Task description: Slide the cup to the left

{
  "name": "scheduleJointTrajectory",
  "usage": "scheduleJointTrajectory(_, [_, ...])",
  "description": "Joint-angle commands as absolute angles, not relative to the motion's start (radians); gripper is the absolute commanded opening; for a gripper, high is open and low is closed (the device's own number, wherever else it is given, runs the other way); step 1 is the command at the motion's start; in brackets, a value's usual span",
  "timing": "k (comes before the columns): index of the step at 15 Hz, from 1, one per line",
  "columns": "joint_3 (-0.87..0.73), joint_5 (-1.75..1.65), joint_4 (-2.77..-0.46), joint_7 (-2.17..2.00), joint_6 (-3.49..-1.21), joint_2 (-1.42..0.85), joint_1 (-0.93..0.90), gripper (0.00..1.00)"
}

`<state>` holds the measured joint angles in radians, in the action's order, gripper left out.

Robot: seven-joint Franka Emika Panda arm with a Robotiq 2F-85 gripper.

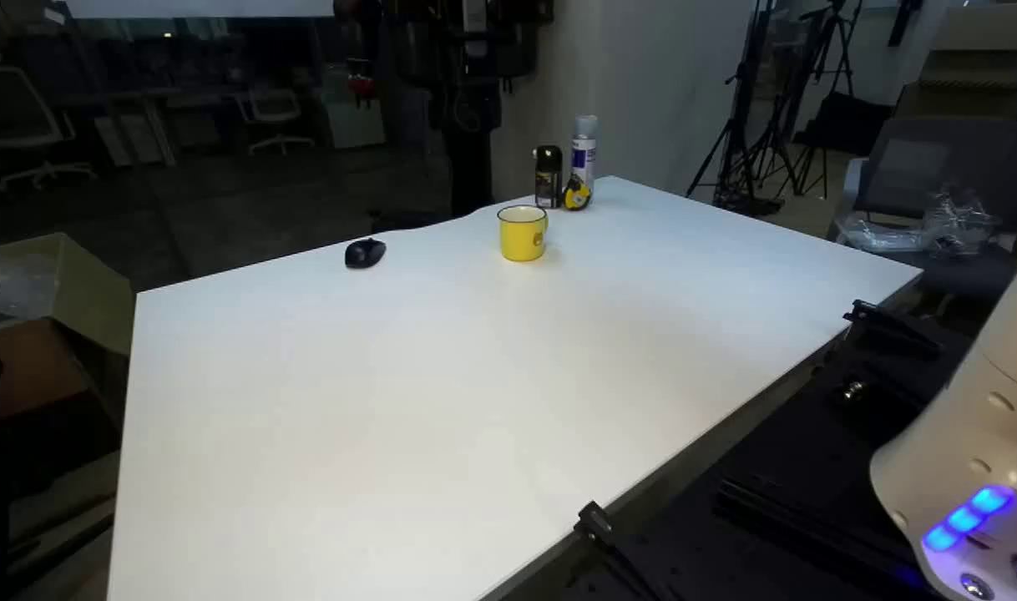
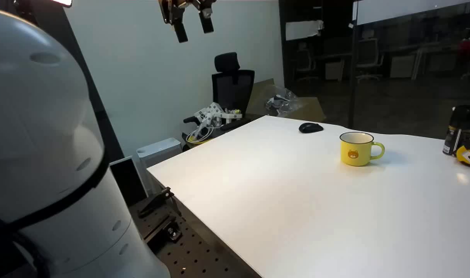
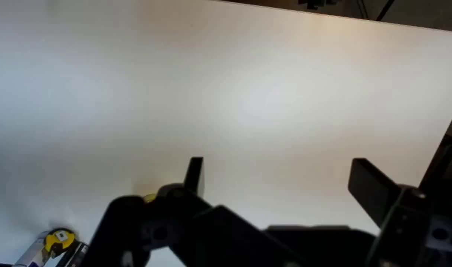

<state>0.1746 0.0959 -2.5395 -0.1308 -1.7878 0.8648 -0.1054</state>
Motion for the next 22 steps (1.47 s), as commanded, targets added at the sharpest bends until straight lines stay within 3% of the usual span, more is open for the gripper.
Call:
scheduleJointTrajectory(1, [0.172, 0.094, -2.537, -0.132, -1.786, 0.863, -0.108, 1.00])
scheduleJointTrajectory(16, [0.172, 0.094, -2.537, -0.132, -1.787, 0.864, -0.108, 1.00])
scheduleJointTrajectory(22, [0.133, -0.037, -2.541, -0.108, -2.040, 0.781, -0.019, 1.00])
